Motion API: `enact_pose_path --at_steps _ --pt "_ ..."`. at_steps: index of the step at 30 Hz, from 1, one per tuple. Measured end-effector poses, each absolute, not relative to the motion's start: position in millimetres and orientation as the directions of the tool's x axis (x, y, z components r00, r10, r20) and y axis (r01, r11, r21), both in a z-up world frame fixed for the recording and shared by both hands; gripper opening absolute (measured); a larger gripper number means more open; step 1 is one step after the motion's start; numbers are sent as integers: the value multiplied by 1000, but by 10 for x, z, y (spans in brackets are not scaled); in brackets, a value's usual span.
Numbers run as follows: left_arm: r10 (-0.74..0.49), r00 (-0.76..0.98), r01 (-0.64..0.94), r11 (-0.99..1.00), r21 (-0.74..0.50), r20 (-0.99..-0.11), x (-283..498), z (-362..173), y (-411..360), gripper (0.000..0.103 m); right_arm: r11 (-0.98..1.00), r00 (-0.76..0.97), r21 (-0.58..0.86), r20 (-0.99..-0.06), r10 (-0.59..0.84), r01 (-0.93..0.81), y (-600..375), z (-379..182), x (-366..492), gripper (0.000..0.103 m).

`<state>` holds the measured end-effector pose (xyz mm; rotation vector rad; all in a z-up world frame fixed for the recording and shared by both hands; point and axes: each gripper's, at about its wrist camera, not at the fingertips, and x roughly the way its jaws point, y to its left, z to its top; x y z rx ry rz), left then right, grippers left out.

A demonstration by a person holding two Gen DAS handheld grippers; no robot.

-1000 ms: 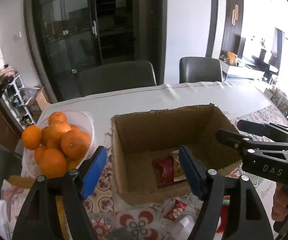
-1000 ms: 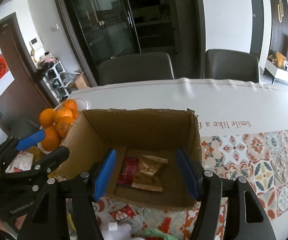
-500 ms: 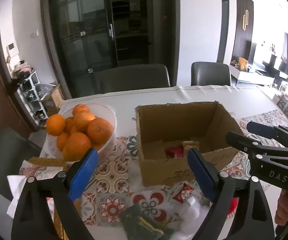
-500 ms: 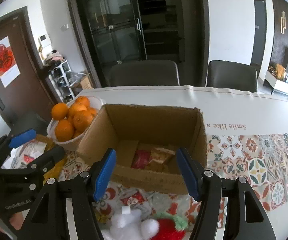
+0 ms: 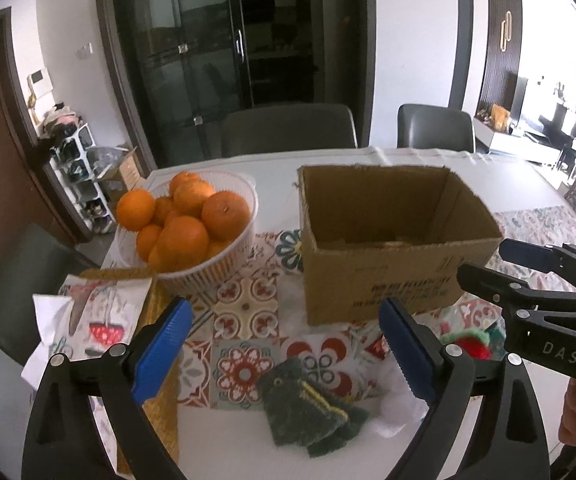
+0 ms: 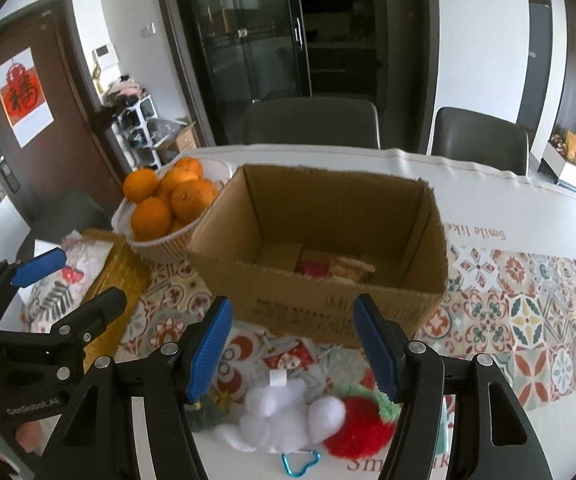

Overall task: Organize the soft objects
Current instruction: 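Move the left tool to the green glove while the right tool reaches the white bunny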

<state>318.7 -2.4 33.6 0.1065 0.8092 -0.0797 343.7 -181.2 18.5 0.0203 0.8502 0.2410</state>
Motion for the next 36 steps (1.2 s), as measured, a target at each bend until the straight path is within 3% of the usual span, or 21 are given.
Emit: enact_pose_path --at_steps 36 --pt "-92 376 55 996 -77 -922 3338 -787 215 96 945 281 114 -938 204 -308 -1455 -883 3478 64"
